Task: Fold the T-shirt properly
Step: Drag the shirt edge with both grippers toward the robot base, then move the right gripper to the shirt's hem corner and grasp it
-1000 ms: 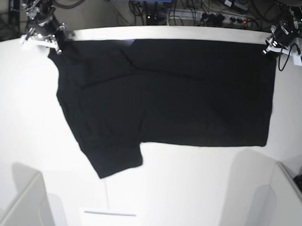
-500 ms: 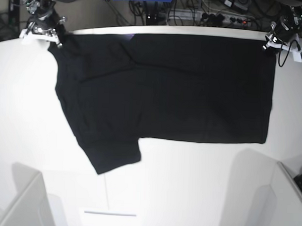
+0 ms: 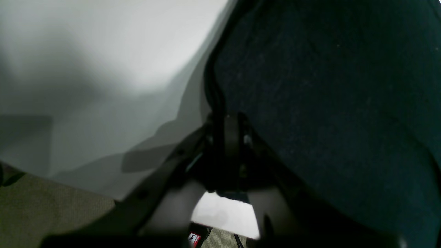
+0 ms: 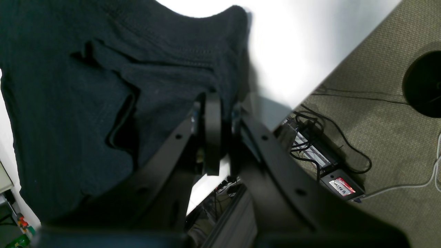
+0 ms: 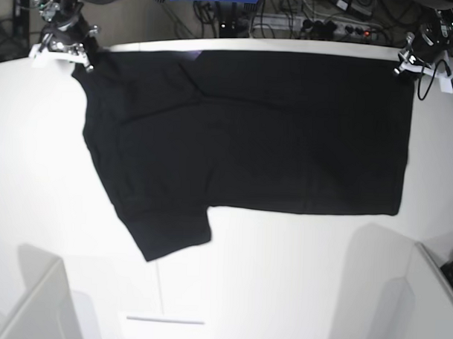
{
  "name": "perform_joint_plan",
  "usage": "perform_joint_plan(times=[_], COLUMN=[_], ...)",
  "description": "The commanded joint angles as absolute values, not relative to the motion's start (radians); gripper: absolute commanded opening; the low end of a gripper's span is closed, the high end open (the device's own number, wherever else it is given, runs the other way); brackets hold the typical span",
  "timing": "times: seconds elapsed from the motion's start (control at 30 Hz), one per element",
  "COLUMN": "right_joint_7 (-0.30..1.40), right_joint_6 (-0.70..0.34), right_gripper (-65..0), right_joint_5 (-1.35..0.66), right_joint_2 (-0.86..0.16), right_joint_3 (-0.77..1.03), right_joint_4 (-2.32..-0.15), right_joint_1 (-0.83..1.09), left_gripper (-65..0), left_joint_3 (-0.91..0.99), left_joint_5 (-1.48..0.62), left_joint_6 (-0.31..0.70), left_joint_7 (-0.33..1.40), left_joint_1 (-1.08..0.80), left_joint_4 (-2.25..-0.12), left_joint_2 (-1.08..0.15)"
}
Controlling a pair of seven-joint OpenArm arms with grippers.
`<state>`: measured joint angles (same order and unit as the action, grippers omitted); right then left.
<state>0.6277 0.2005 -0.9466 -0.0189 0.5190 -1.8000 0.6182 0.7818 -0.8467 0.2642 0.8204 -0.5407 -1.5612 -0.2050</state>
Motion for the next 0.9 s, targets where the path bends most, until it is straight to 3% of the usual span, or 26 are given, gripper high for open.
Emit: perform_joint_plan(times=[0.0,0.17,0.27,0.37,0.43,0.53,0.87], right_joint_7=[0.613,0.613,0.613,0.613,0.613,0.613,0.613], right_joint_6=[0.191,0.191,0.191,0.191,0.191,0.191,0.194], right_gripper=[-65.0,-65.0,-63.2,-44.7,-32.4,-24.9,-25.4], right_joint_5=[-0.955,-0.955,-0.955,-0.955,-0.955,-0.955,-0.954], right_joint_2=[-0.028,-0.028,-0.028,-0.028,-0.028,-0.028,-0.035], right_joint_3=[0.529,0.53,0.53,0.53,0.53,0.532,0.688], right_joint_4=[-1.817,-1.817,-1.817,-1.817,-1.817,-1.817,-1.839], right_joint_1=[0.622,0.622,0.622,0.622,0.622,0.627,0.641], left_gripper=[-65.0,-65.0,-45.9,-29.6,-22.9,-19.9,-20.1], left_joint_3=[0.794,0.794,0.796,0.796,0.796,0.797,1.018], left_joint_5=[-0.848,-0.848,-0.848,-0.848,-0.848,-0.848,-0.848], left_joint_6=[0.265,0.265,0.265,0.265,0.265,0.265,0.266], left_joint_7=[0.817,0.817,0.817,0.817,0.817,0.817,0.814], left_joint_1=[-0.555,-0.576,-0.576,-0.576,-0.576,-0.576,-0.57], left_joint_4=[-1.569,-1.575,-1.572,-1.575,-1.577,-1.577,-1.581], left_joint_2=[-0.219,-0.22,-0.222,-0.222,-0.222,-0.222,-0.223])
